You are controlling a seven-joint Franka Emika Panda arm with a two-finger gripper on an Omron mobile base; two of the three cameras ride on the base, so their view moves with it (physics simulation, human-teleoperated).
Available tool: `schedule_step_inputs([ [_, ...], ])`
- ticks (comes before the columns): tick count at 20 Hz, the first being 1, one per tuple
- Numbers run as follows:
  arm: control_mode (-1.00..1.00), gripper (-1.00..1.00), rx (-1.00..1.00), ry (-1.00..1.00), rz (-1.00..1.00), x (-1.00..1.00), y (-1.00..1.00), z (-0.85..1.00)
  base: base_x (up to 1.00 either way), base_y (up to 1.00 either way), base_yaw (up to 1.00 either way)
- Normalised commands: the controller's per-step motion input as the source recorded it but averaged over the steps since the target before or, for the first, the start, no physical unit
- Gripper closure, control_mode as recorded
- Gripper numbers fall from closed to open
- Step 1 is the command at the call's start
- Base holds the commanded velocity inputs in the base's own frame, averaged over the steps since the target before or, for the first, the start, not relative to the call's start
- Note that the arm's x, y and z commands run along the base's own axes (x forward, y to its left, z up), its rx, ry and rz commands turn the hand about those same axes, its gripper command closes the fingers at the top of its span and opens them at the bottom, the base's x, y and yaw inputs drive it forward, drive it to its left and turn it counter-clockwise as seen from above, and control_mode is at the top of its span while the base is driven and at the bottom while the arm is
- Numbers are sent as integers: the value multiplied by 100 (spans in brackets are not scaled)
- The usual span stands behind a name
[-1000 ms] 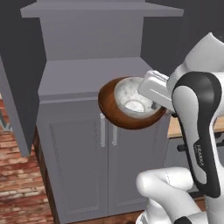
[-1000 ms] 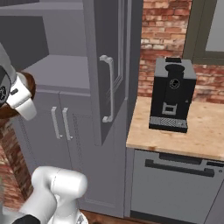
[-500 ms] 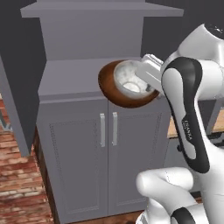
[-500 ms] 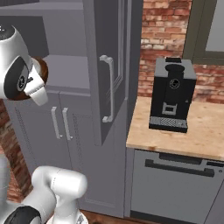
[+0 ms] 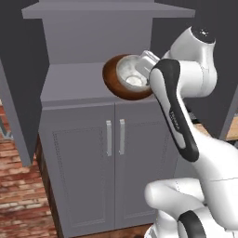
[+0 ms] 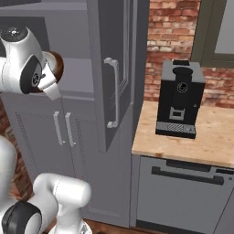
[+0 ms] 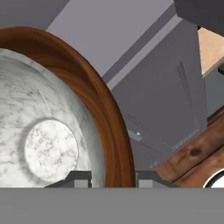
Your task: Pick up the bowls on the counter and stack them on top of one another in the open cabinet. Place the smaller bowl on top of the larger bowl.
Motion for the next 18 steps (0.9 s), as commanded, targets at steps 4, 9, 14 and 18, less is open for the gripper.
schedule_step_inputs([
  [4,-100,100,2,-4,-10,68,0,0,0,0,0],
  [9,-100,100,3,-2,-8,65,1,0,0,0,0],
  [14,-100,100,0,0,-1,7,0,0,0,0,0],
  [18,-100,100,6,3,0,0,-3,0,0,0,0],
])
